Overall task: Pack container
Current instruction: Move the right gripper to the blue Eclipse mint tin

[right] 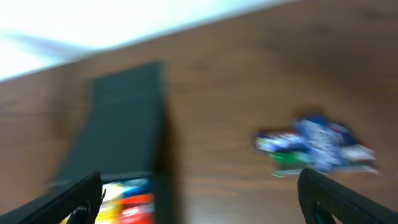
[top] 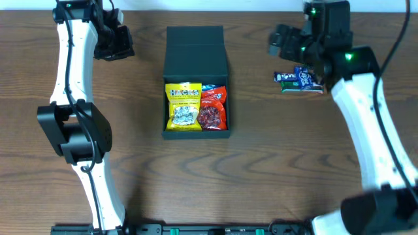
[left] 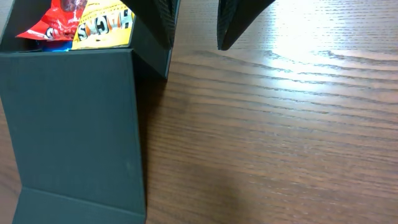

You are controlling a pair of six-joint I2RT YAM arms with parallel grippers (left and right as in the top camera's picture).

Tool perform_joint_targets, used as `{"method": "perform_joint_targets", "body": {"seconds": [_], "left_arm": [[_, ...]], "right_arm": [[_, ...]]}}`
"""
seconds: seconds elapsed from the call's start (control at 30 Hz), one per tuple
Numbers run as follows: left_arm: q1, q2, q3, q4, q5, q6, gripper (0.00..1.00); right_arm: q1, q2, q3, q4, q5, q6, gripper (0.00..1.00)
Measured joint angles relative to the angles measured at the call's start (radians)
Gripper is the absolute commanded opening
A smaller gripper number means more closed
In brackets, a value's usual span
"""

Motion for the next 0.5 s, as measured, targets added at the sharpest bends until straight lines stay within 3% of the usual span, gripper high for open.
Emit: {"method": "perform_joint_targets", "body": {"seconds": [0.27, 0.37, 0.5], "left_arm": [[0.000, 0.000, 0.000, 0.000, 0.000, 0.000, 0.25], [0.000, 0.000, 0.000, 0.000, 0.000, 0.000, 0.25], [0.000, 0.000, 0.000, 0.000, 0.000, 0.000, 0.25]], "right_arm": [[-0.090, 0.232, -0.011, -0.031, 0.135, -0.225, 0.99], [-0.126, 0.279, -0.012, -0.012, 0.155, -0.285, 0.89], [-0.186, 0.322, -0.012, 0.016, 0.158, -0.331, 0.83]]}}
